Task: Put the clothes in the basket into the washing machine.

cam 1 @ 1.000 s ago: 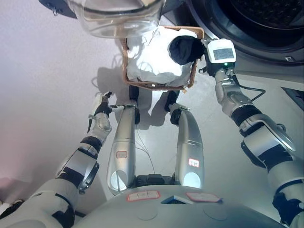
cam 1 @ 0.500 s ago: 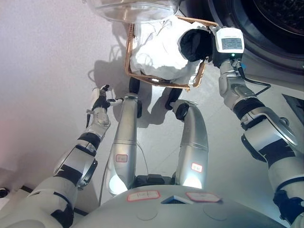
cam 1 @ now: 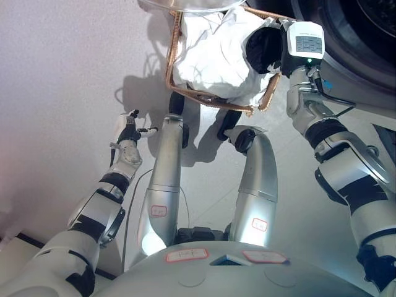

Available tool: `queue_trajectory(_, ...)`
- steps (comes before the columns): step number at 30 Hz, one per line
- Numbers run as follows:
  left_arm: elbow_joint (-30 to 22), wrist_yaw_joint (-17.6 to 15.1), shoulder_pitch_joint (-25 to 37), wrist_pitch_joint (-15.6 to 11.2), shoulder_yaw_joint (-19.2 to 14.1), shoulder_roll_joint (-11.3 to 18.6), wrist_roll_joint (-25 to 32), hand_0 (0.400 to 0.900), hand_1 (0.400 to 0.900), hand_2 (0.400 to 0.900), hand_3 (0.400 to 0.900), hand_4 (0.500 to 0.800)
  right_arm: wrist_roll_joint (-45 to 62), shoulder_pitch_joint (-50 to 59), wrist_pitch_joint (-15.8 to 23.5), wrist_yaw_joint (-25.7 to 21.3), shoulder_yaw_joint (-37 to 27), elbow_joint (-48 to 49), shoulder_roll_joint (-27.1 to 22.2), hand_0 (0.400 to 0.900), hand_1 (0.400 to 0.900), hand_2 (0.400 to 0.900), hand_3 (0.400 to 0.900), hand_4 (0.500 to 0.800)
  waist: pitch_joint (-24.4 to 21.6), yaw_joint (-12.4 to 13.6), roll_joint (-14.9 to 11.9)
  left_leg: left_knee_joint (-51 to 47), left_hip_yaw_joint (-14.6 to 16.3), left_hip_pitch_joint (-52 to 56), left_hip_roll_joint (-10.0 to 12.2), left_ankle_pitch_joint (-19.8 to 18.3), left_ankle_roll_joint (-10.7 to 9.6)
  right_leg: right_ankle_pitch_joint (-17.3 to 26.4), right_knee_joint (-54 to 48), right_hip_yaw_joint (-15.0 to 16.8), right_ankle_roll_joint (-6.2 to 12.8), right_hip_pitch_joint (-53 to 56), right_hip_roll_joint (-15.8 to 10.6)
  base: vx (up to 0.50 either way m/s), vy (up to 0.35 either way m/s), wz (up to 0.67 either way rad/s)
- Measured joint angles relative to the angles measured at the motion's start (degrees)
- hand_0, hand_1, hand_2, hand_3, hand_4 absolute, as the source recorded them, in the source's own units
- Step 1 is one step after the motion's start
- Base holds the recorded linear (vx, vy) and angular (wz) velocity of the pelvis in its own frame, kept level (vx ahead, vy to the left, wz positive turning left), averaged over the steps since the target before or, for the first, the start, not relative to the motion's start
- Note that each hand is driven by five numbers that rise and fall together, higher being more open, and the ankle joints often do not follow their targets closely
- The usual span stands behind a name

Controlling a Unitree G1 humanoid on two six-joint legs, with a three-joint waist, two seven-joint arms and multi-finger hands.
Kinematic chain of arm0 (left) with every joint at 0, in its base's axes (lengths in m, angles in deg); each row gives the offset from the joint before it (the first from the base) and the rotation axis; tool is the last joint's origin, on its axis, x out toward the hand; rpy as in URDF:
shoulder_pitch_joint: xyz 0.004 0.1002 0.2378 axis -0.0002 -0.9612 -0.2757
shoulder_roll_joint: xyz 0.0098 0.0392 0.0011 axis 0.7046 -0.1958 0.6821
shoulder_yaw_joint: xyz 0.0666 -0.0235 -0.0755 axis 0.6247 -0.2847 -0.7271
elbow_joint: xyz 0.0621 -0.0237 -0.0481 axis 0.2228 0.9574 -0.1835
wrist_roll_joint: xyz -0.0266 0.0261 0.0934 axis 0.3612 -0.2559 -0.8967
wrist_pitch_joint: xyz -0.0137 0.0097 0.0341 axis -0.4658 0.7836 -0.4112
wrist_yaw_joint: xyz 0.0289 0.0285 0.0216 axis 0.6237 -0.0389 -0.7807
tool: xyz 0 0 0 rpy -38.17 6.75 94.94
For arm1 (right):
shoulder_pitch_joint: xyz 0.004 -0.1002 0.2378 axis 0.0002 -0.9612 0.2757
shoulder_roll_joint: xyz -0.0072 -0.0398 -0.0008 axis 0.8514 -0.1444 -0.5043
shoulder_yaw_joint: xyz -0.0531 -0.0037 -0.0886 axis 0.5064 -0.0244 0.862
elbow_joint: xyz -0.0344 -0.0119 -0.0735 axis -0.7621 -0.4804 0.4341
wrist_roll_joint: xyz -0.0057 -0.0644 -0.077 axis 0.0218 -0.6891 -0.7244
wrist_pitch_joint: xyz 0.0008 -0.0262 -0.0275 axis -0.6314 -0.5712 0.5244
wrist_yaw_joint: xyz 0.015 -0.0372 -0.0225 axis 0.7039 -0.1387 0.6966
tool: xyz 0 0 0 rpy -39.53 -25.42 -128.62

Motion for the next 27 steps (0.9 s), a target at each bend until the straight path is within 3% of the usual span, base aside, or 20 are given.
queue_trajectory(14, -0.45, -0.73, 0.14, 0.02, -0.02, 0.63, 1.7, 0.9, 0.9, 0.9, 0.9, 0.8, 3.28, 1.01, 1.12, -0.39, 0.09, -2.05, 0.09, 0.9, 0.9, 0.9, 0.9, 0.8, 0.01, -0.16, 0.0, 7.91, 1.82, -7.48, -0.04, -1.52, 0.64, -0.85, 7.41, 3.57, 0.17, -8.32, 0.37, -0.02, 0.015, -0.05)
queue_trajectory(15, -0.46, -0.73, 0.26, 0.01, -0.02, 0.67, 1.7, 0.9, 0.9, 0.9, 0.9, 0.8, 3.29, 1.06, 1.12, -0.39, 0.09, -2.21, 0.1, 0.604, 0.604, 0.604, 0.604, 0.622, 0.01, -0.17, 0.0, 8.36, 1.97, -7.82, -0.02, -1.63, 0.7, -0.86, 7.81, 3.77, 0.18, -8.68, 0.36, 0.0, 0.0, 0.0)
queue_trajectory(16, -0.45, -0.73, 0.34, 0.01, -0.02, 0.7, 1.7, 0.9, 0.9, 0.9, 0.9, 0.8, 3.29, 1.08, 1.19, -0.38, 0.09, -2.59, 0.14, 0.457, 0.457, 0.457, 0.457, 0.534, 0.01, -0.26, 0.0, 8.47, 2.13, -7.9, -0.03, -1.63, 0.72, -0.86, 8.01, 4.05, 0.18, -8.86, 0.35, -0.01, -0.004, -0.04)
queue_trajectory(17, -0.47, -0.73, 0.34, 0.0, -0.02, 0.71, 1.7, 0.9, 0.9, 0.9, 0.9, 0.8, 3.31, 1.16, 1.37, -0.38, 0.09, -2.94, 0.26, 0.457, 0.457, 0.457, 0.457, 0.534, 0.01, -0.26, 0.0, 8.56, 2.23, -7.87, -0.02, -1.64, 0.73, -0.86, 8.15, 4.28, 0.19, -8.91, 0.39, -0.01, -0.003, -0.05)
queue_trajectory(18, -0.46, -0.74, 0.37, 0.0, -0.02, 0.84, 1.71, 0.9, 0.9, 0.9, 0.9, 0.8, 3.4, 1.31, 1.52, -0.39, 0.09, -3.4, 0.47, 0.4, 0.4, 0.4, 0.4, 0.5, 0.01, -0.27, 0.0, 8.59, 2.27, -7.85, -0.02, -1.64, 0.74, -0.85, 8.16, 4.33, 0.2, -8.94, 0.41, -0.01, -0.007, -0.06)
queue_trajectory(27, -0.37, -0.73, 0.66, -0.04, -0.05, 1.28, 1.96, 0.9, 0.9, 0.9, 0.9, 0.8, 4.45, 4.2, 1.63, -0.95, -0.23, -3.6, 1.2, 0.4, 0.4, 0.4, 0.4, 0.5, 0.01, -1.31, 0.0, 7.28, 2.5, -7.74, 0.01, -1.61, 0.84, -0.84, 7.03, 4.43, 0.28, -9.12, 0.57, 0.0, -0.006, -0.03)
